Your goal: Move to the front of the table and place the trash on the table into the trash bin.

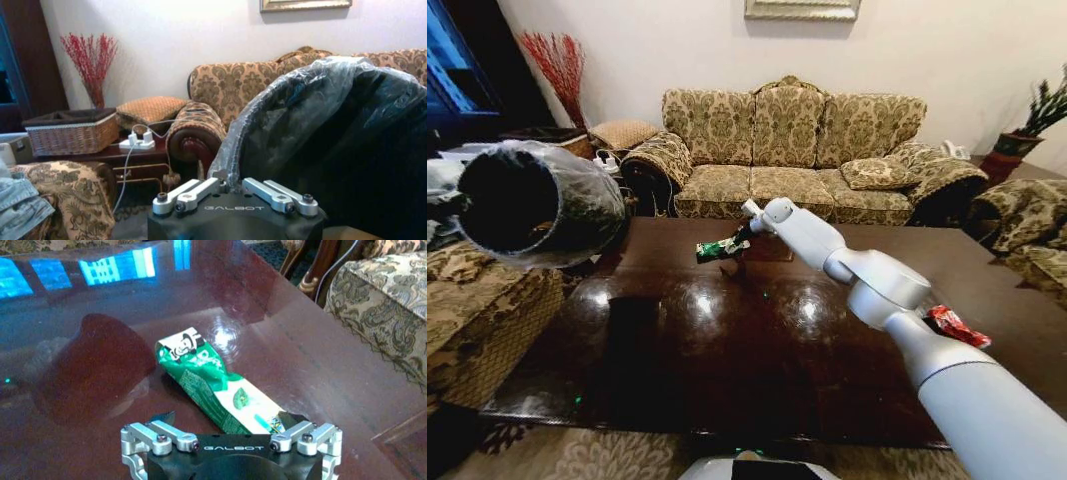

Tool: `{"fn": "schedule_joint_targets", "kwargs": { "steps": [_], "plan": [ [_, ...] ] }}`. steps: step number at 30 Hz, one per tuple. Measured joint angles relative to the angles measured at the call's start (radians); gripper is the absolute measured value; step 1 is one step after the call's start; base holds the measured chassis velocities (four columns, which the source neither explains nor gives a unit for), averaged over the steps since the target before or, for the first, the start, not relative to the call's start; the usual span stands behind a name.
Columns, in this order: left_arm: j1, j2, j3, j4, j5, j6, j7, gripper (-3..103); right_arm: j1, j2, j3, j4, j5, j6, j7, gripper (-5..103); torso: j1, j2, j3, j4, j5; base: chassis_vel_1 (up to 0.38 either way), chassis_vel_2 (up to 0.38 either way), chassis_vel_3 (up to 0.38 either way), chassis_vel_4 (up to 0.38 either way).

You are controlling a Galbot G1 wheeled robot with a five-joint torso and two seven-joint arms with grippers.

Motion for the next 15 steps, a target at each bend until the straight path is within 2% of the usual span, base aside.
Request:
{"fn": "schedule_joint_targets", "kwargs": {
  "steps": [7, 8, 10, 14, 15],
  "plan": [
    [-0.004, -0.001, 0.002, -0.005, -0.001, 0.0, -0.002, 0, -0.013, -0.011, 0.008, 0.013, 0.014, -0.003, 0.011, 100, 0.0, 0.0, 0.0, 0.0003, 0.0, 0.0, 0.0, 0.0, 0.0],
    [-0.006, -0.001, 0.004, -0.005, -0.001, 0.0, -0.005, 0, -0.015, -0.016, 0.009, 0.018, 0.02, -0.008, 0.013, 96, 0.0, 0.0, 0.0, 0.0002, 0.0, 0.0, 0.0, 0.0, 0.0],
    [-0.007, 0.0, 0.005, -0.006, -0.002, 0.0, -0.006, 0, -0.015, -0.019, 0.01, 0.021, 0.023, -0.012, 0.013, 96, 0.0, 0.0, 0.0, 0.0001, 0.0, 0.0, 0.0, 0.0, 0.0],
    [-0.009, 0.002, 0.005, -0.009, -0.006, -0.001, -0.01, 0, -0.026, -0.026, 0.009, 0.037, 0.031, -0.024, 0.017, 75, 0.0, 0.0, 0.0, 0.0003, 0.0001, 0.0, 0.0, 0.0, 0.0],
    [-0.009, 0.002, 0.005, -0.009, -0.006, -0.001, -0.01, 0, -0.026, -0.026, 0.009, 0.037, 0.031, -0.024, 0.017, 75, 0.0, 0.0, 0.0, 0.0003, 0.0001, 0.0, 0.0, 0.0, 0.0]
  ]
}}
